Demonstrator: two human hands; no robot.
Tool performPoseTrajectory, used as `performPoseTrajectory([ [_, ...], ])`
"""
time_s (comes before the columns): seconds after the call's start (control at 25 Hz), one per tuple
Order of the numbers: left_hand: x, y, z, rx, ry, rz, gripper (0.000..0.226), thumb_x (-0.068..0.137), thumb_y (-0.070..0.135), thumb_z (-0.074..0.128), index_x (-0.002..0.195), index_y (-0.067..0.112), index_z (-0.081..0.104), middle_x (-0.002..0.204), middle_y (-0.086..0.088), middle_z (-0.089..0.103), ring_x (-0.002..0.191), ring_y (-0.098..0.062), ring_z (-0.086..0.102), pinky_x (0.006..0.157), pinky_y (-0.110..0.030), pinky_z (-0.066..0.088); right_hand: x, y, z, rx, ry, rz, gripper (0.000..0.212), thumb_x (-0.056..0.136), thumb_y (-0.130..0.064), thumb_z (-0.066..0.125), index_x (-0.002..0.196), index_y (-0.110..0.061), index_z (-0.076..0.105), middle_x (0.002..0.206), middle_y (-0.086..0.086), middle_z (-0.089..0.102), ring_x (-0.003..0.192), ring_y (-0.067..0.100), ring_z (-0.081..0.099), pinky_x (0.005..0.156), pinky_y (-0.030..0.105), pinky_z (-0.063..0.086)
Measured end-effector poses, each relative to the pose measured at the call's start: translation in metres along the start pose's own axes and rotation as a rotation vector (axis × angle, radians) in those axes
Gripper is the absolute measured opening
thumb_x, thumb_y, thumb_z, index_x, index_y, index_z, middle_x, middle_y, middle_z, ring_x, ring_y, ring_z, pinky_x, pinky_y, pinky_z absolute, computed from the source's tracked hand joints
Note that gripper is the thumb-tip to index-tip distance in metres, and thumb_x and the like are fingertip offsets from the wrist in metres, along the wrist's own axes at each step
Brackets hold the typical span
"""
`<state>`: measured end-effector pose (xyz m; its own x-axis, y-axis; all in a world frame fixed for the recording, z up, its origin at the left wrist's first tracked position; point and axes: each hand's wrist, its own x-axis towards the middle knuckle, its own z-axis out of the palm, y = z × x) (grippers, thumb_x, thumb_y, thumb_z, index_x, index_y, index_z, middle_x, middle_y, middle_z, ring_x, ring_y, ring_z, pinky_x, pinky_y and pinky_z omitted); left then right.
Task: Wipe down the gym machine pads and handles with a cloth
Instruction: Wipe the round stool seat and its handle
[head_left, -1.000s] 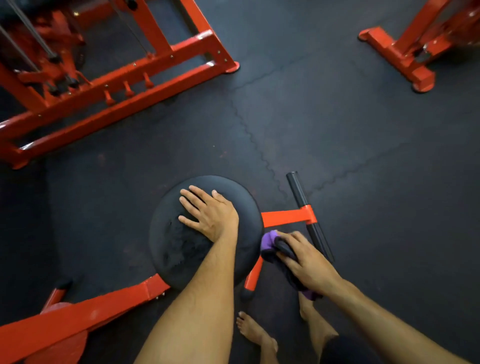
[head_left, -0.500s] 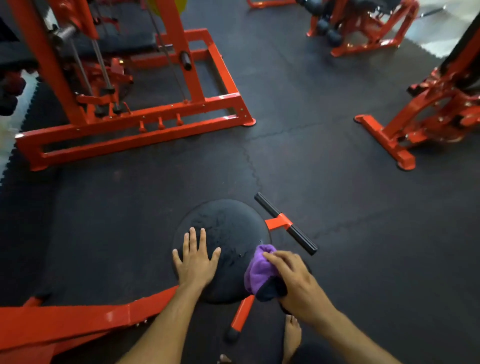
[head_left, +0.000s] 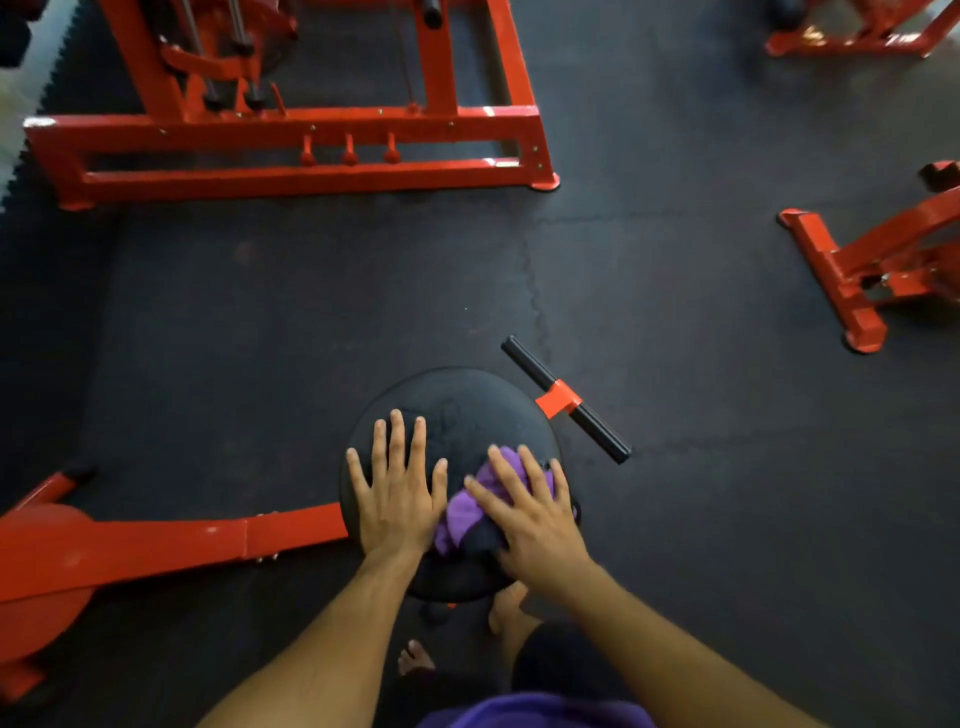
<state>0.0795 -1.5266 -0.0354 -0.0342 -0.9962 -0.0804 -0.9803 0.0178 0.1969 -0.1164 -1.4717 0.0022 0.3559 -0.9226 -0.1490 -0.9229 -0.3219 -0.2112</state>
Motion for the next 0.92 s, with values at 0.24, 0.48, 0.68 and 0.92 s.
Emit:
performPoseTrajectory([
  [0.24,0.001,0.002,0.001,0.051,-0.006,-0.015,0.068,0.103,0.052,0.026,0.165,0.026,0.016,0.173,-0.004,0.008,0.16,-0.024,0.009,0.125,-0.062,0.009,0.092,0.082,-0.027,0.152,0.055,0.132,0.071,0.076,-0.026,0.068,0.144,-0.021,0.053,0.158,0.015,0.037,0.137,0.043,0.041,0.107,0.055,0.041],
  [0.48,0.016,-0.009,-0.004,0.086,-0.043,0.139,0.069,0.104,0.051,0.028,0.166,0.026,0.011,0.174,-0.002,0.004,0.16,-0.023,0.005,0.126,-0.061,0.01,-0.017,0.058,-0.005,0.098,-0.045,-0.319,0.07,0.075,-0.026,0.055,0.144,-0.015,0.054,0.158,0.01,0.039,0.15,0.038,0.025,0.116,0.058,0.027],
  [0.68,0.03,-0.019,-0.008,0.082,-0.045,0.266,0.067,0.104,0.049,0.032,0.165,0.026,0.019,0.173,-0.001,0.01,0.16,-0.021,0.009,0.126,-0.061,0.012,0.103,0.06,-0.03,0.086,0.005,-0.168,0.074,0.06,-0.003,0.066,0.134,-0.012,0.061,0.146,0.012,0.052,0.141,0.039,0.041,0.107,0.054,0.041],
  [0.92,0.035,-0.023,-0.02,0.122,-0.028,0.228,0.071,0.105,0.056,0.025,0.166,0.024,0.005,0.174,-0.003,0.0,0.16,-0.024,0.005,0.127,-0.059,0.003,0.024,0.089,-0.043,0.191,0.026,-0.353,0.07,0.074,-0.005,0.053,0.143,-0.014,0.054,0.157,0.016,0.039,0.146,0.038,0.035,0.113,0.057,0.036],
])
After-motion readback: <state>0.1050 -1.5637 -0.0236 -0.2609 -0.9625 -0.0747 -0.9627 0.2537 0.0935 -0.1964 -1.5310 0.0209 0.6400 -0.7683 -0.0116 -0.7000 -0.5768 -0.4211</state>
